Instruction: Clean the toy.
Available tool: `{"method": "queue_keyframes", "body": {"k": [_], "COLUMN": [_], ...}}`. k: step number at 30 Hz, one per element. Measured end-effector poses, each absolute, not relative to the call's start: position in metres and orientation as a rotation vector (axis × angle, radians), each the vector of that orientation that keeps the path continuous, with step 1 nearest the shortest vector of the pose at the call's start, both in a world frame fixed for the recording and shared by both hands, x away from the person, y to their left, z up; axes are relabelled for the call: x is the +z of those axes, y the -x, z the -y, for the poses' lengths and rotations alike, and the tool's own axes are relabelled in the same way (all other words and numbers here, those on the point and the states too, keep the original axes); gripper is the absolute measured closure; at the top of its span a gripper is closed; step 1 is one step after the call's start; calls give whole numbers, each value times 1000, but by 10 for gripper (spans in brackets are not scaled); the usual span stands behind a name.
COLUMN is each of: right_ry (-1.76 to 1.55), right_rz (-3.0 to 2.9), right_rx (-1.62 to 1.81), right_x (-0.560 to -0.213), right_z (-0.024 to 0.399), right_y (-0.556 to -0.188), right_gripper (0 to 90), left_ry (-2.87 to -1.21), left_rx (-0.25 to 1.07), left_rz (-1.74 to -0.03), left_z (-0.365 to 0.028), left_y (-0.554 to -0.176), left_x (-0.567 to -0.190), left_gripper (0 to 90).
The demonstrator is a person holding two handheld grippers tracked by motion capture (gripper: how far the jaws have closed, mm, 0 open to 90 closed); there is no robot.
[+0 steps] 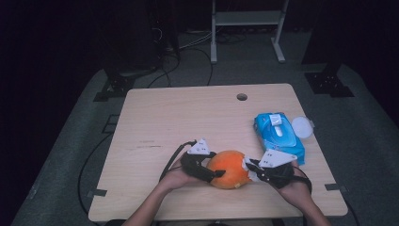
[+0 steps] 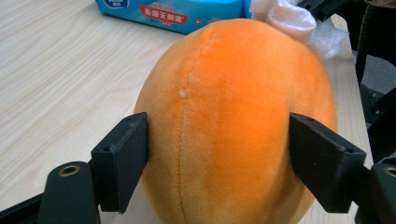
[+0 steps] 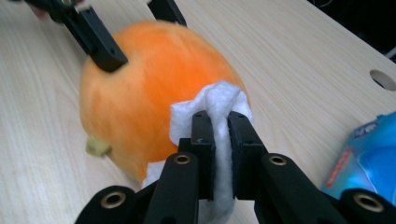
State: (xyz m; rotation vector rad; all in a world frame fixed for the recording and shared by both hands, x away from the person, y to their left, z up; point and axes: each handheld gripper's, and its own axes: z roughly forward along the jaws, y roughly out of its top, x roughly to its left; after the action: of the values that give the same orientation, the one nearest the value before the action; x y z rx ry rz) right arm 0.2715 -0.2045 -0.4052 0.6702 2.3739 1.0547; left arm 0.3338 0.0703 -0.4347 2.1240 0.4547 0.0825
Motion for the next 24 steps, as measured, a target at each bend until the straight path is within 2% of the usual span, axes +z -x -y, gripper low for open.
{"method": "queue_keyframes", "body": {"k": [9,17,24], "right_ry": [-589,-686,-678], "right_rz": [-2387,-2404,-2416], "right_rx": [1092,1069,1141], "right_x": [-399,-409,-405], "right_z": [184,207,204], "right_y": [-264,-272,-270], "right_gripper": [813,813,813], "left_ry": [-2121,-2121,-2106], "left_rx": [83,53,40], "left_rz": [-455,-466,-497], "left_z": [-68,-76,-76], "left_y": [-334,-338,-340], "left_x": [-437,-439,-442], "left_gripper": [239,242,240]}}
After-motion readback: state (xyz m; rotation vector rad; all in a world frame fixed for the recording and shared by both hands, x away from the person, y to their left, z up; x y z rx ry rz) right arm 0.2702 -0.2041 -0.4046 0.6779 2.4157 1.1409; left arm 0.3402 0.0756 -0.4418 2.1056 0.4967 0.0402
